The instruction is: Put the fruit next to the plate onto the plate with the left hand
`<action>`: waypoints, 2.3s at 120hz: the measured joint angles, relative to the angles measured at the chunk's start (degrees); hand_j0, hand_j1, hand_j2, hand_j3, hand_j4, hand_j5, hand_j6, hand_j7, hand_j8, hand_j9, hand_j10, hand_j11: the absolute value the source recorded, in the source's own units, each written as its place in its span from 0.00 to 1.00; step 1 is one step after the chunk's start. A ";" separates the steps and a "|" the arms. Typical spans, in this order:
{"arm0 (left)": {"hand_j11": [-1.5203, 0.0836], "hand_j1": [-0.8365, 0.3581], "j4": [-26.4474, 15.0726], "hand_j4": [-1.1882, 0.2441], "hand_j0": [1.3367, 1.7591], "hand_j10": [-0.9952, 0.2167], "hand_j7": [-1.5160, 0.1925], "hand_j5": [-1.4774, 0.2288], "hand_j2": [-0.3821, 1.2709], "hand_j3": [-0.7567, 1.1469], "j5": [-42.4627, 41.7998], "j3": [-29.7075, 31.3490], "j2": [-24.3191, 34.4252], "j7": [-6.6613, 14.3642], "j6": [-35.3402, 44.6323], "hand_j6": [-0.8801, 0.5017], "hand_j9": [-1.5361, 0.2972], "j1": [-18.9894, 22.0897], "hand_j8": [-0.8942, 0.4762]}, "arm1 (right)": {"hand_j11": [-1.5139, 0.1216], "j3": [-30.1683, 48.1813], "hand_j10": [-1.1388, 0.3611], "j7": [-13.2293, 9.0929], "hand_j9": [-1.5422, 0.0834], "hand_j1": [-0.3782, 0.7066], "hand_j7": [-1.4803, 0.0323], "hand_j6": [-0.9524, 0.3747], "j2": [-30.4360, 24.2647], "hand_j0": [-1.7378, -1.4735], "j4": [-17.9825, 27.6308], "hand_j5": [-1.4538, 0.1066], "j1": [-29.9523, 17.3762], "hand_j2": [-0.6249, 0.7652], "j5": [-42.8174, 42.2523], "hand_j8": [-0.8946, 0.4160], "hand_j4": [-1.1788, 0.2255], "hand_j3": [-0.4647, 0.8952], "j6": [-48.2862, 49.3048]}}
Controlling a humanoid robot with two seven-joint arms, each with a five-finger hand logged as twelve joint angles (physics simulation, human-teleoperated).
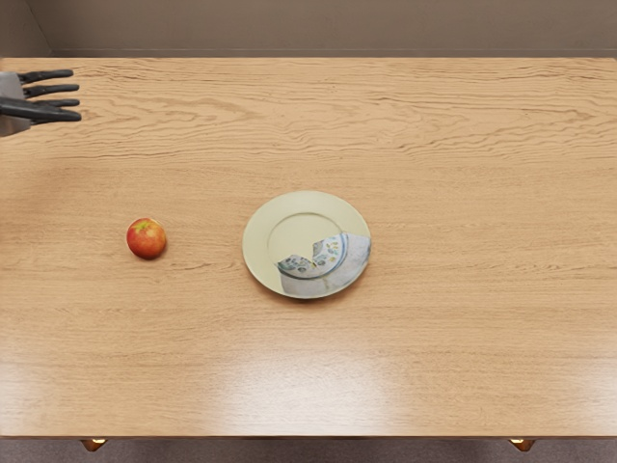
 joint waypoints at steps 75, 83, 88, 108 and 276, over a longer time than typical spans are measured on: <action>0.75 0.75 -18.92 0.66 0.76 0.63 0.71 0.68 0.26 0.40 0.81 11.90 16.65 -0.92 -0.01 0.47 0.67 -10.57 0.48 | 0.90 -0.34 0.73 0.09 0.92 0.07 0.95 0.69 0.00 0.30 -0.13 0.90 -0.69 0.44 -0.16 0.65 0.81 0.34 0.08; 0.75 0.75 -26.24 0.66 0.76 0.63 0.71 0.68 0.26 0.40 0.89 15.49 18.16 -1.00 -0.01 0.46 0.67 -12.76 0.48 | 0.90 -0.34 0.73 0.09 0.92 0.07 0.95 0.69 0.00 0.30 -0.13 0.90 -0.69 0.44 -0.16 0.65 0.81 0.34 0.08; 0.75 0.75 -29.98 0.66 0.76 0.62 0.71 0.68 0.26 0.40 1.02 16.92 18.19 -1.03 -0.01 0.46 0.67 -12.85 0.48 | 0.90 -0.35 0.73 0.09 0.92 0.07 0.95 0.69 0.00 0.30 -0.13 0.90 -0.69 0.44 -0.16 0.65 0.81 0.34 0.08; 0.75 0.75 -40.46 0.66 0.76 0.62 0.71 0.68 0.26 0.40 1.29 26.09 18.62 -1.08 -0.01 0.46 0.67 -20.92 0.48 | 0.90 -0.35 0.73 0.09 0.92 0.07 0.95 0.69 0.00 0.30 -0.13 0.90 -0.69 0.44 -0.17 0.65 0.81 0.34 0.08; 0.75 0.75 -76.72 0.66 0.76 0.62 0.70 0.68 0.26 0.40 -6.09 92.78 -19.43 -1.17 45.32 0.46 0.66 -64.67 0.47 | 0.90 -0.35 0.73 0.09 0.92 0.07 0.95 0.69 0.00 0.30 -0.13 0.90 -0.69 0.44 -0.17 0.65 0.81 0.34 0.08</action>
